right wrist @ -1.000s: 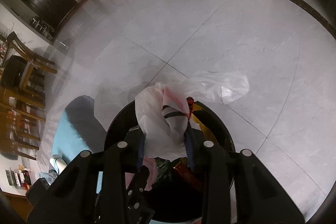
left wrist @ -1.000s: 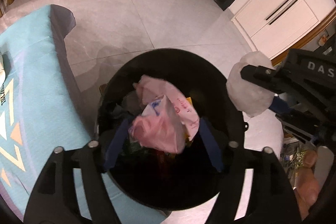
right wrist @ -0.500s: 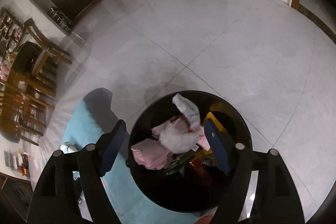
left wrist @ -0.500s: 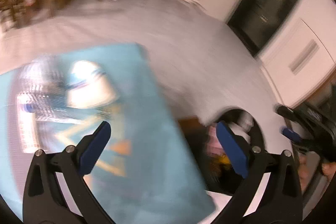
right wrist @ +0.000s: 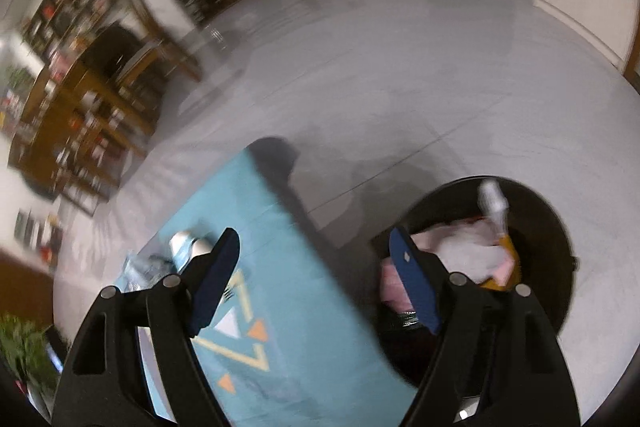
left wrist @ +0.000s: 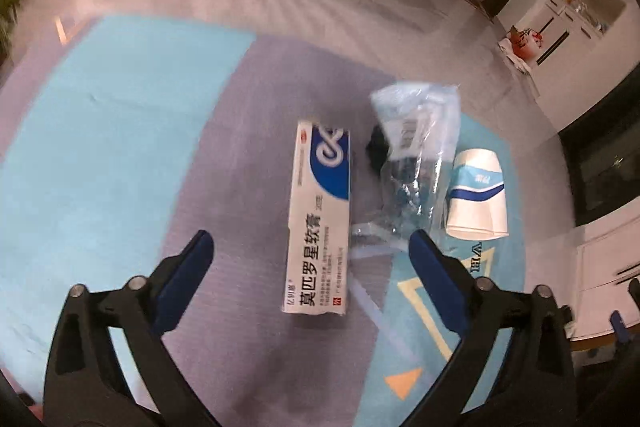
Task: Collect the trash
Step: 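Return both tools toward the medicine box and wrapper on the rug, then grasp the white medicine box with the left tool while the right tool grasps the clear wrapper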
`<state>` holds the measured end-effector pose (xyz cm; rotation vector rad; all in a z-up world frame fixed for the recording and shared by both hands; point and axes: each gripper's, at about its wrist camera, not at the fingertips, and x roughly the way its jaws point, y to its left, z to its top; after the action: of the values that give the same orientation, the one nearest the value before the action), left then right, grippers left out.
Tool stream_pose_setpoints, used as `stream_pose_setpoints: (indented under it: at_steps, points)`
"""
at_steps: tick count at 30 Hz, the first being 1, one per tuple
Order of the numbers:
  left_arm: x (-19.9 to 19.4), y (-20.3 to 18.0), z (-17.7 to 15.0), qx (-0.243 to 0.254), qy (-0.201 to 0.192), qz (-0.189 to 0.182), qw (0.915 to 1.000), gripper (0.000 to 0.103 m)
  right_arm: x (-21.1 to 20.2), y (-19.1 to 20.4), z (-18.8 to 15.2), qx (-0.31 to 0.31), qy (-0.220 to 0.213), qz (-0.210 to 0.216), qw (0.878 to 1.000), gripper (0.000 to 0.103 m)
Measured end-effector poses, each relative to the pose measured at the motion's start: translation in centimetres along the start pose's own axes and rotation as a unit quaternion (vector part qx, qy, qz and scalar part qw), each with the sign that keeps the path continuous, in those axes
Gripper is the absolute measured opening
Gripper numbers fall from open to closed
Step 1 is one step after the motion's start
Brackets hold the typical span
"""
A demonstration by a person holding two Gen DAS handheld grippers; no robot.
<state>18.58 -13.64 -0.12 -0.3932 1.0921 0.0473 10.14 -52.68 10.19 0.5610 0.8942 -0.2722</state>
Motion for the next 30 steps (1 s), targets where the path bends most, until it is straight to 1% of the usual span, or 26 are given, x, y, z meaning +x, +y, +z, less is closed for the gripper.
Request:
stream_pose_setpoints:
  at_steps: [2,3,4,5,6,7,8,9,12,14,16,18,21,23,24,25,26,27,28,29,30]
  points:
    - [1.4,-0.1,-0.3,-0.004,0.017,-0.034,0.9993,0.090,0.3,1.4,-0.4,-0.017,0.002,0.014,1.000,0.076]
    - [1.9,-0.2,-0.4,0.000,0.021,-0.034,0.9992,0.088,0.6,2.3,-0.6,-0.027,0.007,0.025,0.999,0.076]
    - [2.4,-0.4,-0.5,0.007,0.022,-0.025,0.9994,0.087,0.8,2.9,-0.7,-0.033,0.010,0.033,0.999,0.076]
    - [2.9,-0.4,-0.5,0.011,0.023,-0.017,0.9995,0.081,0.9,3.3,-0.8,-0.037,0.013,0.039,0.998,0.076]
    - [3.5,-0.5,-0.6,0.014,0.026,-0.007,0.9995,0.070,1.2,3.8,-1.0,-0.041,0.017,0.043,0.998,0.076]
    - [4.6,-0.4,-0.5,0.011,0.032,-0.006,0.9994,0.063,1.5,4.4,-1.1,-0.047,0.023,0.045,0.998,0.076]
    - [4.4,-0.3,-0.7,0.009,0.014,-0.003,0.9999,0.053,1.9,5.1,-1.4,-0.059,0.029,0.045,0.997,0.076]
    - [4.5,-0.2,-0.7,0.008,0.008,-0.006,0.9999,0.039,2.2,5.5,-1.6,-0.068,0.032,0.044,0.996,0.076]
    - [4.2,0.9,-0.7,-0.017,0.020,-0.030,0.9992,0.038,2.9,6.9,-2.1,-0.091,0.037,0.034,0.995,0.076]
    - [3.1,1.9,-0.5,-0.032,0.021,-0.025,0.9990,0.038,3.1,7.5,-2.4,-0.105,0.037,0.035,0.993,0.076]
    - [2.2,2.7,-0.5,-0.031,0.028,-0.024,0.9989,0.038,3.5,8.3,-2.8,-0.117,0.038,0.042,0.992,0.076]
    - [0.6,3.7,-0.3,-0.020,0.037,-0.010,0.9991,0.038,3.8,9.6,-3.5,-0.134,0.037,0.056,0.989,0.076]
    - [-2.1,5.2,-0.2,0.000,0.015,0.019,0.9997,0.038,4.4,11.8,-4.9,-0.155,0.038,0.077,0.984,0.076]
    - [-3.2,6.7,-0.3,-0.005,0.005,0.025,0.9997,0.037,5.0,13.1,-6.2,-0.167,0.046,0.091,0.981,0.076]
    - [-3.6,7.3,0.0,-0.015,0.005,0.023,0.9996,0.037,5.3,13.7,-6.8,-0.175,0.052,0.095,0.979,0.076]
    - [-3.8,8.3,0.1,-0.042,0.016,0.019,0.9988,0.036,5.7,14.5,-7.5,-0.187,0.059,0.099,0.976,0.076]
    - [-3.6,9.2,-0.4,-0.052,0.020,0.007,0.9984,0.036,6.1,15.5,-8.2,-0.205,0.066,0.102,0.971,0.076]
    - [-3.7,9.3,-0.3,-0.052,0.018,-0.017,0.9984,0.036,6.6,16.3,-8.7,-0.222,0.071,0.102,0.967,0.076]
    - [-3.7,9.3,-0.1,-0.044,0.017,-0.018,0.9987,0.036,7.0,17.2,-9.2,-0.239,0.074,0.102,0.963,0.076]
    - [-3.9,9.7,0.0,-0.043,0.015,-0.006,0.9990,0.036,7.6,18.1,-9.6,-0.250,0.074,0.097,0.960,0.076]
    - [-4.3,10.0,0.3,-0.046,0.008,-0.007,0.9989,0.035,8.2,19.1,-9.8,-0.255,0.073,0.093,0.960,0.076]
